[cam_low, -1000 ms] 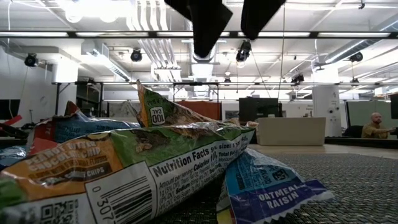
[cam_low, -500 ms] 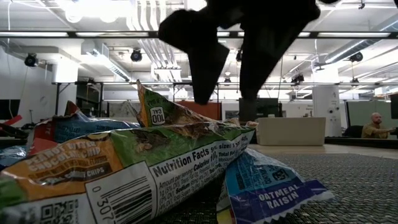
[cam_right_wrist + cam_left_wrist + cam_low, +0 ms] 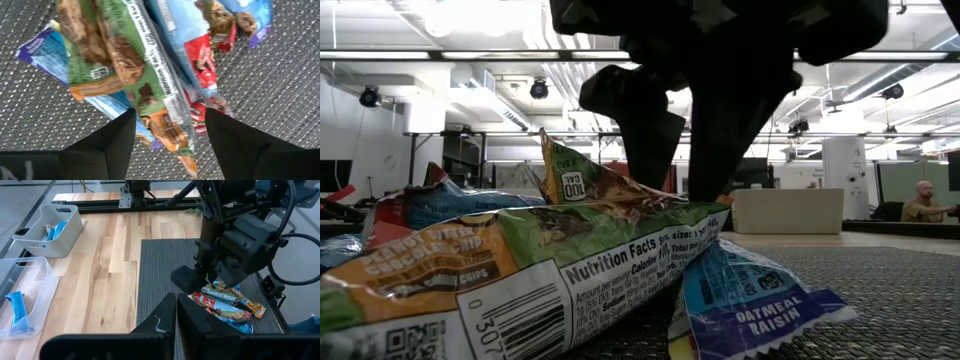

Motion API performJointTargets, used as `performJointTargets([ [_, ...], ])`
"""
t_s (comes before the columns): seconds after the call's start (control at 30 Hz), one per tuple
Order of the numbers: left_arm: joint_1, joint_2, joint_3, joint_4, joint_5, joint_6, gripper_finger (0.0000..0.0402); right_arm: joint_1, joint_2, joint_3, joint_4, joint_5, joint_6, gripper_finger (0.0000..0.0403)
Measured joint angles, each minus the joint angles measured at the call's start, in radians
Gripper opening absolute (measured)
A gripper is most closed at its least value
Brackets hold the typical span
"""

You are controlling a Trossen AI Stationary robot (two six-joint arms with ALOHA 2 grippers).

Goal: Pick and place Granola Bars by type
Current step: Put the yellow granola bar into the gray bin

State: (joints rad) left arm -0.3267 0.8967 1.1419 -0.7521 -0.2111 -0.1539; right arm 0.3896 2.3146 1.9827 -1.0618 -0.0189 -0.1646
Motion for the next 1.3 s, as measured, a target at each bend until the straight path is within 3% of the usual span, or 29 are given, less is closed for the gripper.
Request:
performJointTargets([
  [0.67,0.0,-0.001,0.0,-0.008,0.0,0.0,0.0,-0.004,0.0,-0.009,0.024,-0.043,-0.052,0.0218],
  [1.3,0.0,-0.001,0.0,-0.008,0.0,0.0,0.0,-0.005,-0.002,-0.058,0.052,-0.068,-0.074,0.0145],
])
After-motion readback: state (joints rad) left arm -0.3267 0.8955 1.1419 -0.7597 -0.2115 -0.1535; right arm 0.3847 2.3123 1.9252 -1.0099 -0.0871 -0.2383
